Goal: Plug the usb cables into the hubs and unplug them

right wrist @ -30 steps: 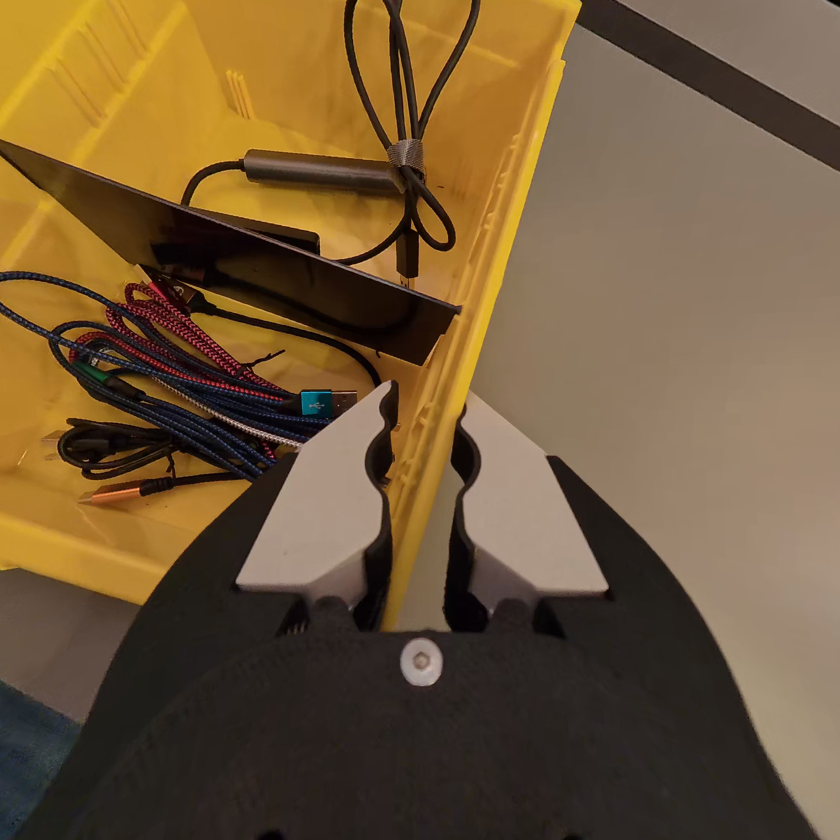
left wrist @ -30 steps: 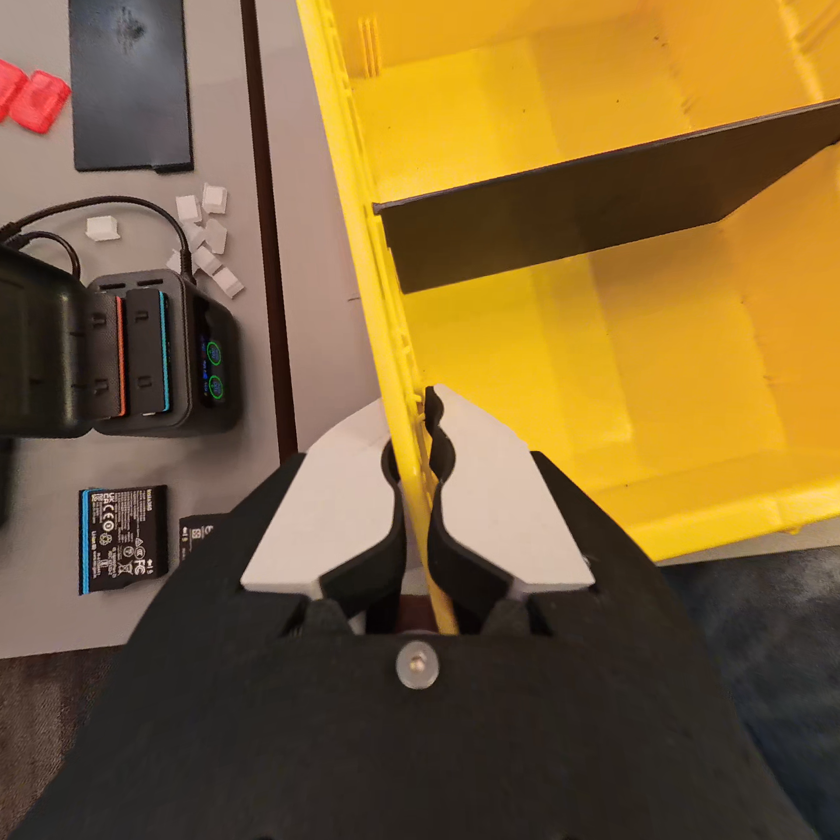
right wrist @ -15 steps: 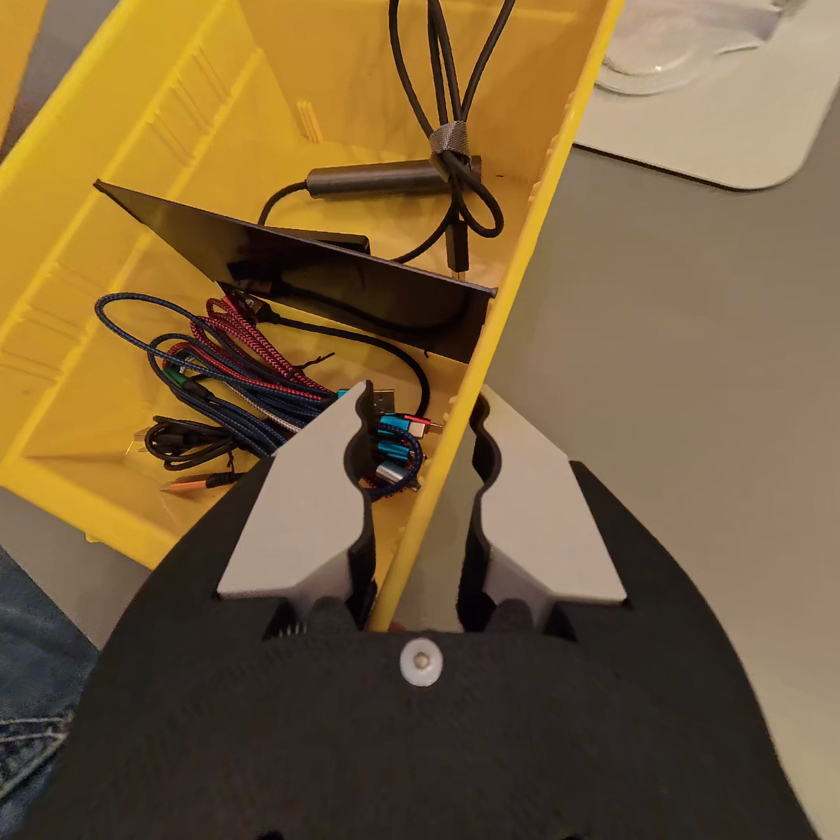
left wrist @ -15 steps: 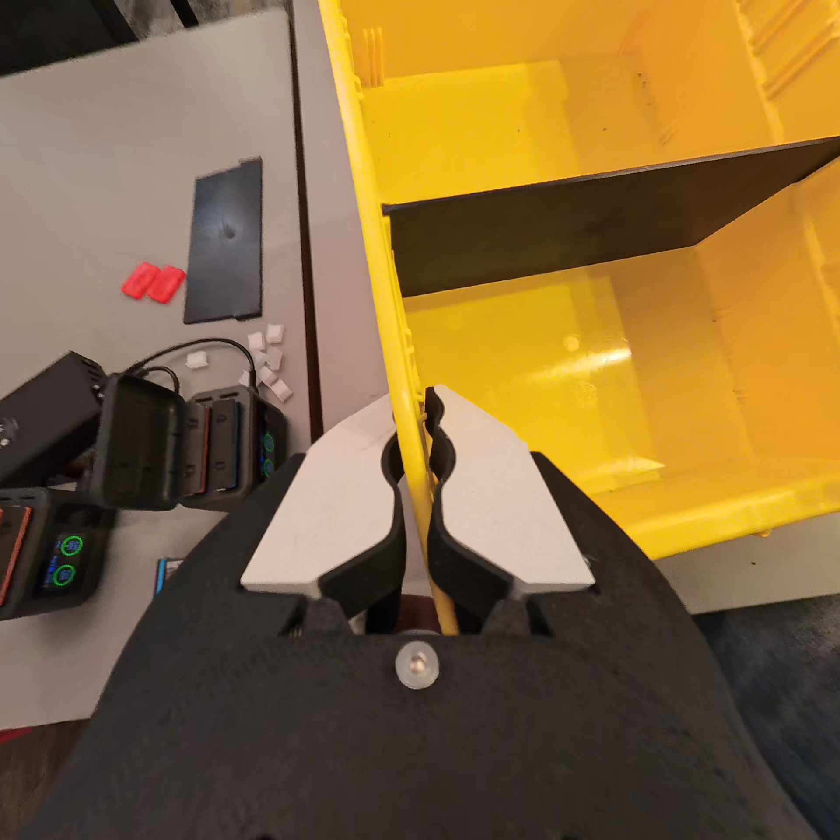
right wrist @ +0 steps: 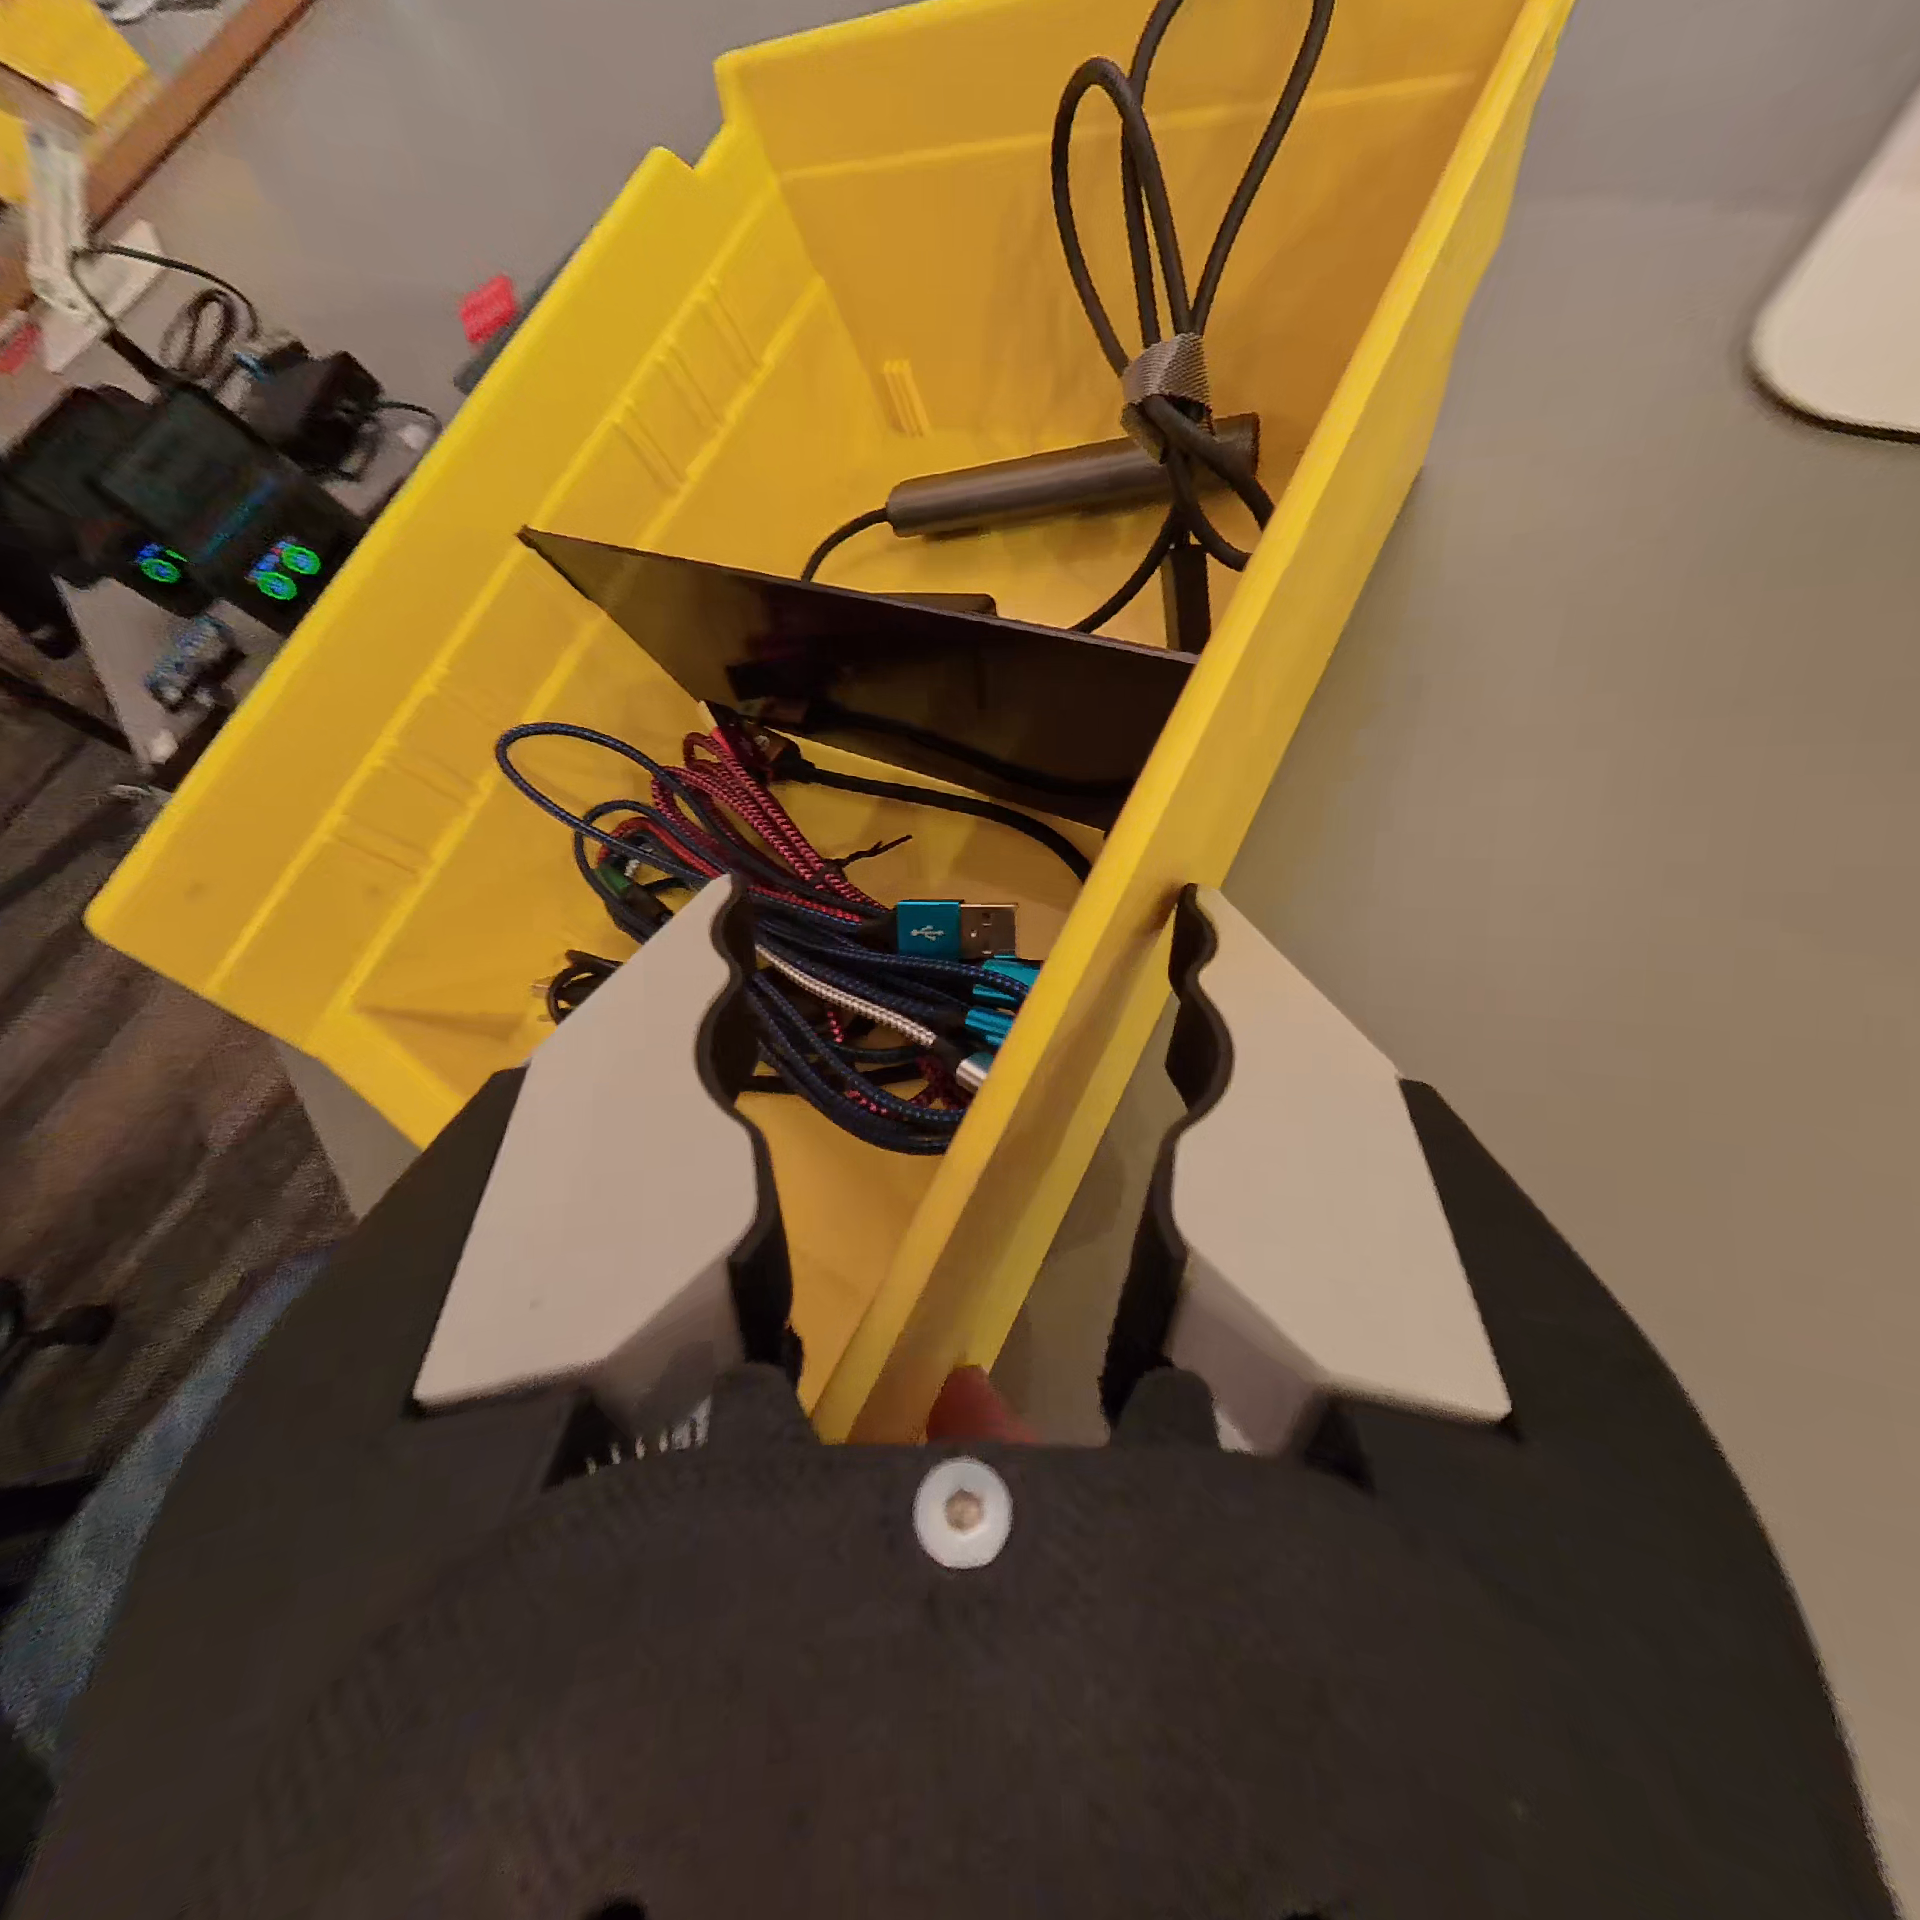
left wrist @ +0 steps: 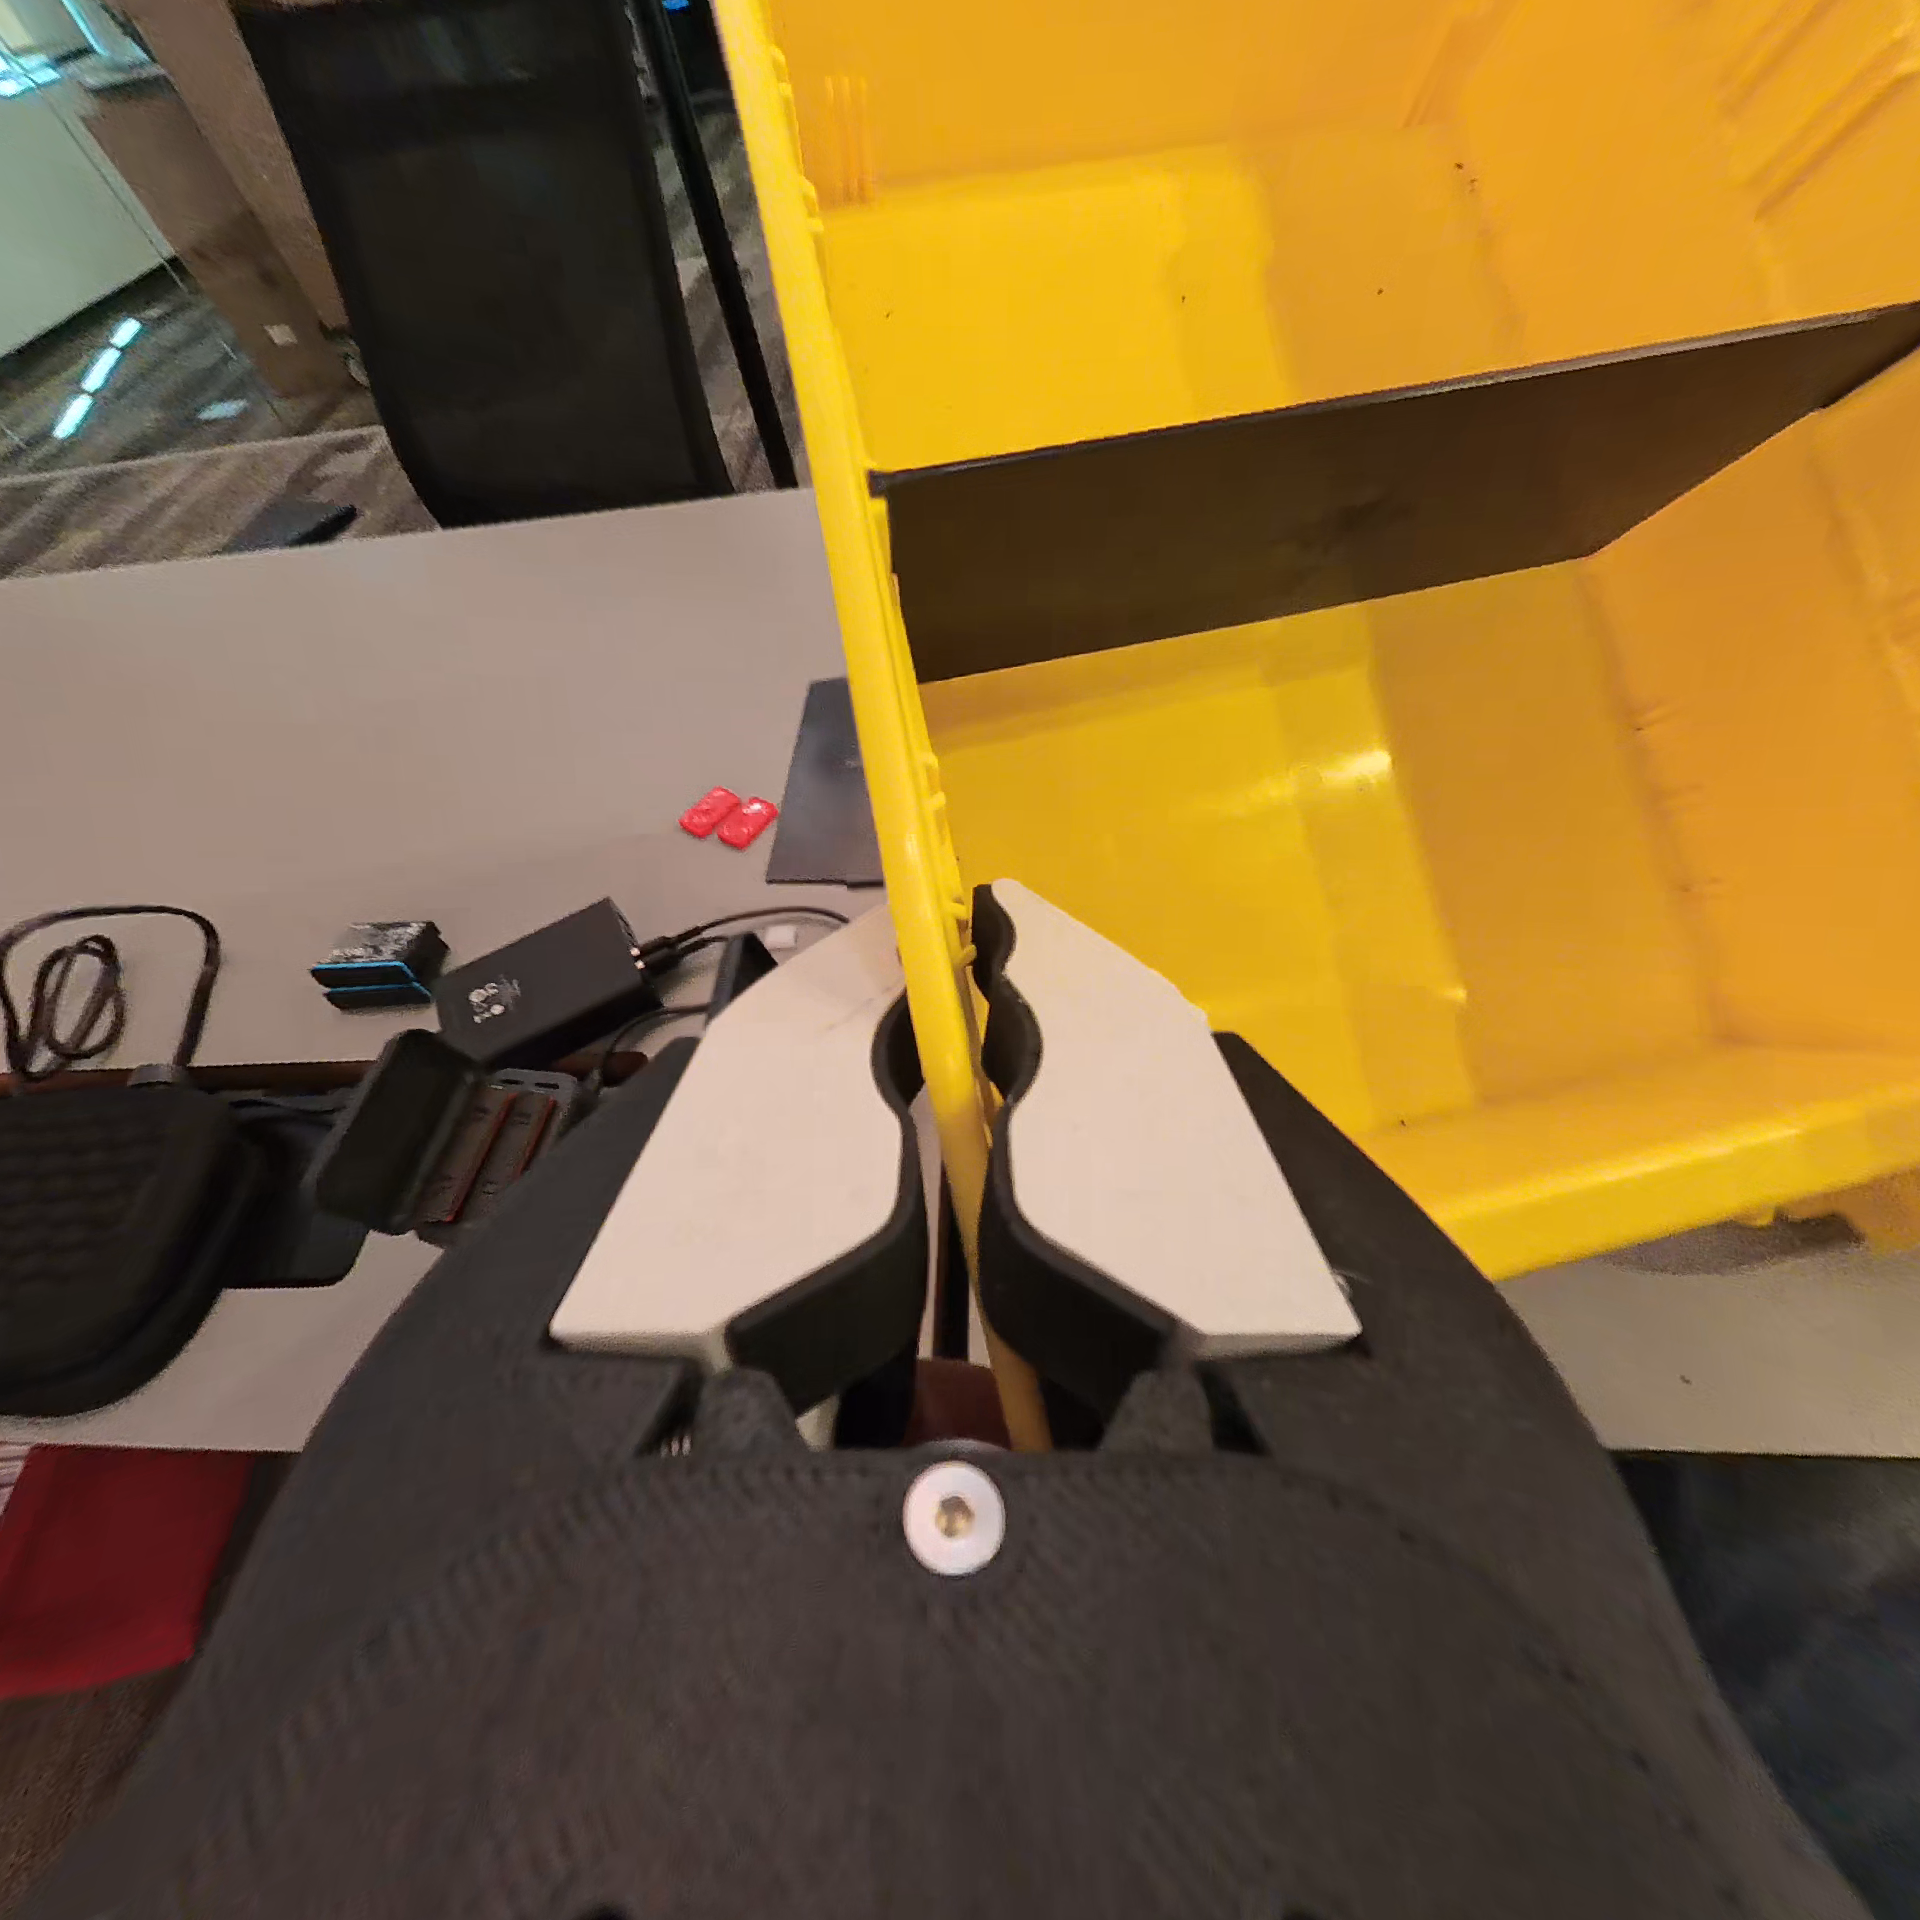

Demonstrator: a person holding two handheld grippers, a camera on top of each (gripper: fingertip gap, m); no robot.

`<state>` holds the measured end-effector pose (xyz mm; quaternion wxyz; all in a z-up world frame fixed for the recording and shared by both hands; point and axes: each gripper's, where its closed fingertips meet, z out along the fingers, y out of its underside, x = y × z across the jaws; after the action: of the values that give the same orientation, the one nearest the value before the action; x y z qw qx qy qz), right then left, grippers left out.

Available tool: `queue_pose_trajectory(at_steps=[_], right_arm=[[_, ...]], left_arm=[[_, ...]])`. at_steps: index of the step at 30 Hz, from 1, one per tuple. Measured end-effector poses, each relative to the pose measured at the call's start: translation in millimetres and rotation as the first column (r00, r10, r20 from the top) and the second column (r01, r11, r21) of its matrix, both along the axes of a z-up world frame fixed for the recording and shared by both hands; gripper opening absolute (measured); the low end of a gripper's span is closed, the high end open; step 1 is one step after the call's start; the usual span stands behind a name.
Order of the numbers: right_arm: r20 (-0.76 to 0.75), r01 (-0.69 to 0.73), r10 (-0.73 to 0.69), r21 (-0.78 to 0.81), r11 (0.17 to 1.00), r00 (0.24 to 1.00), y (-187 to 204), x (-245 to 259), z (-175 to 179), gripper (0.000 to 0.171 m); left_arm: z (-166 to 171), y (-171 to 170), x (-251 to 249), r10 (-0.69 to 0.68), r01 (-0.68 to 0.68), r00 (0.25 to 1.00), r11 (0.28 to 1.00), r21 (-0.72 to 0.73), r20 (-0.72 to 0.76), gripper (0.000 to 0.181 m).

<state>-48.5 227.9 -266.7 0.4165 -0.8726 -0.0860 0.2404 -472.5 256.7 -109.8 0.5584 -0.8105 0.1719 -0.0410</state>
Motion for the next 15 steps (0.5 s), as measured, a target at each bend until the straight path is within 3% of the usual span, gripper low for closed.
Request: queue_pose_trajectory(at_steps=[4, 7, 11, 15], right_arm=[[-0.142, -0.079, 0.08, 0.014, 0.997, 0.987, 3.9, -58.3, 9.2, 0.101], [-0.264, -0.143, 0.139, 0.003, 0.99, 0.954, 2.0, -80.6, 19.8, 0.105], [-0.272, -0.075, 0.105, 0.119, 0.99, 0.957, -2.7, -42.0, 57.1, 0.1], [-0.291, 0.033, 0.061, 0.306, 0.951, 0.955, -35.5, 30.9, 119.5, 0.11]], left_arm=[[26.4, -8.1, 8.5, -0.01, 0.009, 1.0, 0.999, 0.045, 0.019, 0.005], [42.4, -12.3, 28.2, -0.049, 0.047, 0.998, 0.996, 0.074, 0.03, 0.005], [55.4, -17.9, 73.3, -0.13, 0.126, 0.991, 0.987, 0.098, 0.04, 0.005], [56.2, -18.3, 151.3, -0.28, 0.273, 0.958, 0.957, 0.093, 0.069, 0.005]])
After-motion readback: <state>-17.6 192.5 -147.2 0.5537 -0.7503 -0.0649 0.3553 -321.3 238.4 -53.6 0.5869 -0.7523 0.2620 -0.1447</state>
